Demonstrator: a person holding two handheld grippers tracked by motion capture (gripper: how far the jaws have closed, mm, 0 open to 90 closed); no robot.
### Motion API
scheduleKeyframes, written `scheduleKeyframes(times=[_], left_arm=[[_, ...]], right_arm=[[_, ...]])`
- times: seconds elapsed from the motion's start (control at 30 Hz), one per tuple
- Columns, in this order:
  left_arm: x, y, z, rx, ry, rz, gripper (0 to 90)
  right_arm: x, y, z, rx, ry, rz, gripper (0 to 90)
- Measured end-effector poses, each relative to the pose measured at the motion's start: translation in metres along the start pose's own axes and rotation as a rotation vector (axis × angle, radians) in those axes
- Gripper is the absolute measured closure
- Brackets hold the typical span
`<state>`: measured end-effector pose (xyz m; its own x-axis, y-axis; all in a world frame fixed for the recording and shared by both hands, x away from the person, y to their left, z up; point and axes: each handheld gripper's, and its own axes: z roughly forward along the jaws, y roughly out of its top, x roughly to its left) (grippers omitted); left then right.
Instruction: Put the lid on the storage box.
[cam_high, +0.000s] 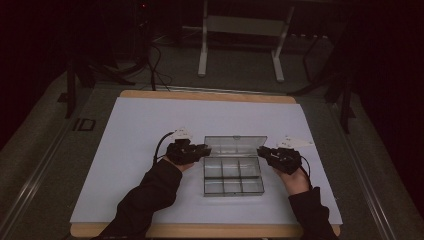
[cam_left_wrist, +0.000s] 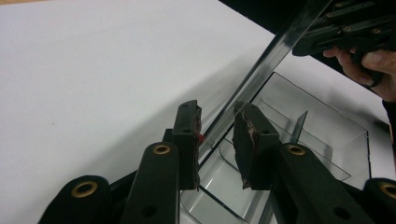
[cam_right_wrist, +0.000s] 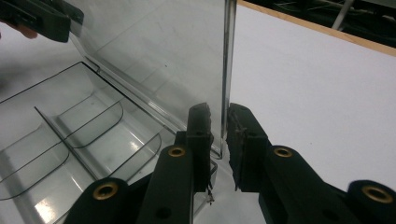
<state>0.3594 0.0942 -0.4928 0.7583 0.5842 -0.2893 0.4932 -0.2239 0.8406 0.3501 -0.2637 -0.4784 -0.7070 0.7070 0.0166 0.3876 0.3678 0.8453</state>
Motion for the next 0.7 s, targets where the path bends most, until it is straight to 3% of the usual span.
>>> scheduleKeyframes(times=[0.37, 0.7], left_arm=[[-0.006, -0.008, -0.010, 0.006, -0.001, 0.015, 73.9], [-0.014, -0.014, -0.016, 0.047, 0.000, 0.056, 75.8]], right_arm=[[0.002, -0.006, -0.006, -0.005, 0.021, -0.007, 79.0], [0.005, -0.014, -0.013, -0.001, 0.053, -0.017, 79.2]])
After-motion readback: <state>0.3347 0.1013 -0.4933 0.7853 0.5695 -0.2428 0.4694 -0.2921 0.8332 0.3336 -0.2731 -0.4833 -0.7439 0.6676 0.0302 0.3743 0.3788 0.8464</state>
